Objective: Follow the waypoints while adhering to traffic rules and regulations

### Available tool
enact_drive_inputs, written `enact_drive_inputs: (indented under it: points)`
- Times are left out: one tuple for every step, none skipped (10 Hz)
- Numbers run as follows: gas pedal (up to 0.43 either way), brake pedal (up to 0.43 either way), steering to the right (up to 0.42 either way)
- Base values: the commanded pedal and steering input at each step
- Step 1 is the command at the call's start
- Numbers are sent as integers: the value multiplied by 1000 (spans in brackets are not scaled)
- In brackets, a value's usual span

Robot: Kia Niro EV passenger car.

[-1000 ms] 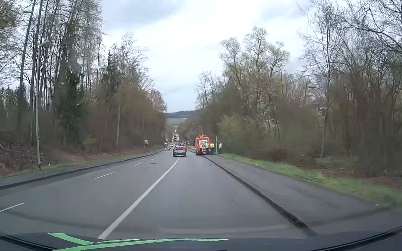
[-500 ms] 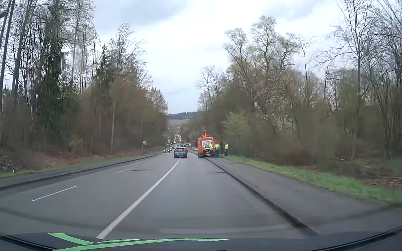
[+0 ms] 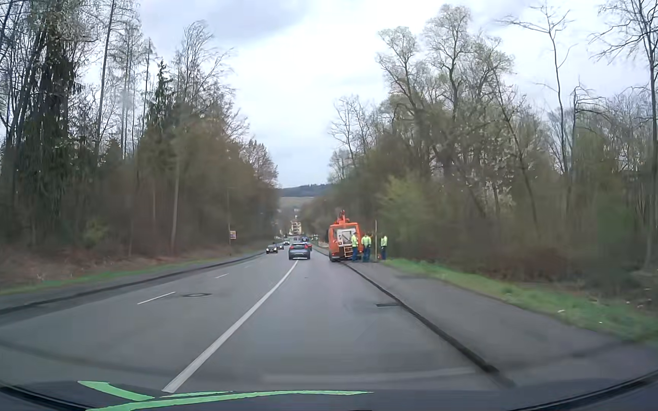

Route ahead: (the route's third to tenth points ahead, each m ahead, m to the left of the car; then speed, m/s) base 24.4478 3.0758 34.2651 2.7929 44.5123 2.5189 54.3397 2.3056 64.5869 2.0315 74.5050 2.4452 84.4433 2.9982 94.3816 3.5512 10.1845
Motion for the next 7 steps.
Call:
enact_drive_inputs:
  points:
    - [0,238,-19]
    - [0,232,-21]
    - [0,232,-22]
    - [0,226,-24]
    - [0,226,-25]
    - [0,220,-26]
    - [0,213,-28]
